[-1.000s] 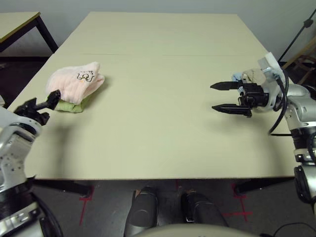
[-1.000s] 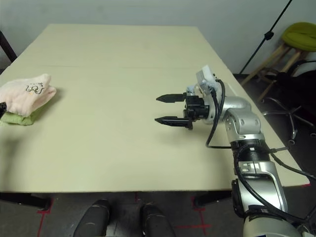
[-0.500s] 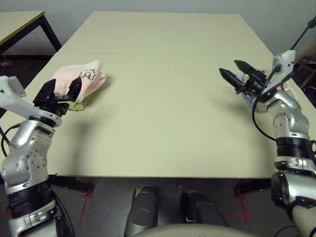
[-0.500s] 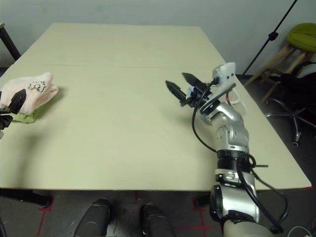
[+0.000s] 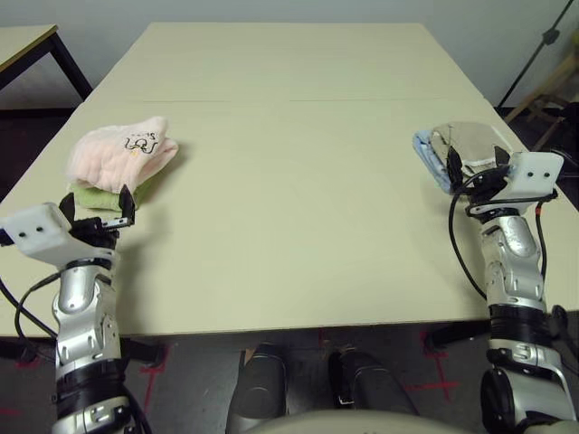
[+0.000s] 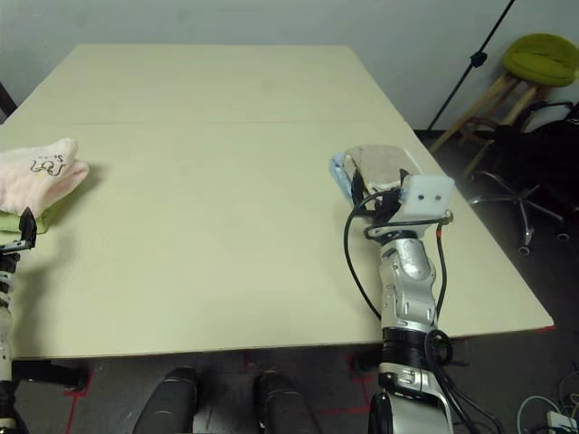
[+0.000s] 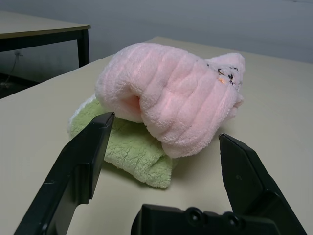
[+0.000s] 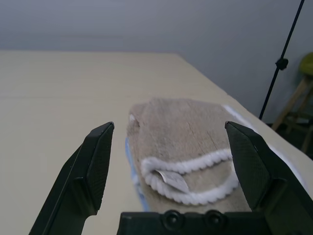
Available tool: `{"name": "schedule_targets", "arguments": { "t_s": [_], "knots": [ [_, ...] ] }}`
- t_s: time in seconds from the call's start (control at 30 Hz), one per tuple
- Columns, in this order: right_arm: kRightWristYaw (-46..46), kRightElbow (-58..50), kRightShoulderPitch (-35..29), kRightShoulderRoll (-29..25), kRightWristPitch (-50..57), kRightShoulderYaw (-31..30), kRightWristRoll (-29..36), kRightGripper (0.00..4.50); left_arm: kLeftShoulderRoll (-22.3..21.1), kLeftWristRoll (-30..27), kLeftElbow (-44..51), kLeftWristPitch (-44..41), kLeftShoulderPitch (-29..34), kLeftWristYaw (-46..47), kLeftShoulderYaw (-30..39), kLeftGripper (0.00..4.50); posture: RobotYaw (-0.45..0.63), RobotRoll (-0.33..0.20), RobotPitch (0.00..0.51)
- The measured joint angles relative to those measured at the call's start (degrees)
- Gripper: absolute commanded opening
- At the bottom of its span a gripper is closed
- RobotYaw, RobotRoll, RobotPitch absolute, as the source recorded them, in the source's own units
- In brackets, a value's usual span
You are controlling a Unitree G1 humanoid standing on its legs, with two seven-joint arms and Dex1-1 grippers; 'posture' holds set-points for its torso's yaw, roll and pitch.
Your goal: Fold the towel and set it aside.
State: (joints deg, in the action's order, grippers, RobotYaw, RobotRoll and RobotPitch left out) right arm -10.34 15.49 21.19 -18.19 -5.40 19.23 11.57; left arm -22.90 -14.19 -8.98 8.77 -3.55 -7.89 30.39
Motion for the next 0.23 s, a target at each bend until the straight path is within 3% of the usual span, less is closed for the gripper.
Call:
{"name": "schedule_targets", "arguments": {
  "t_s": [0.23],
  "knots": [
    [-1.0, 3.8, 0.4, -0.3, 3.0, -0.3, 0.5, 4.5, 0.8, 0.1, -0.6, 2.1, 0.4, 2.5, 0.6, 4.48, 0.17, 0.0, 0.128]
  ]
}}
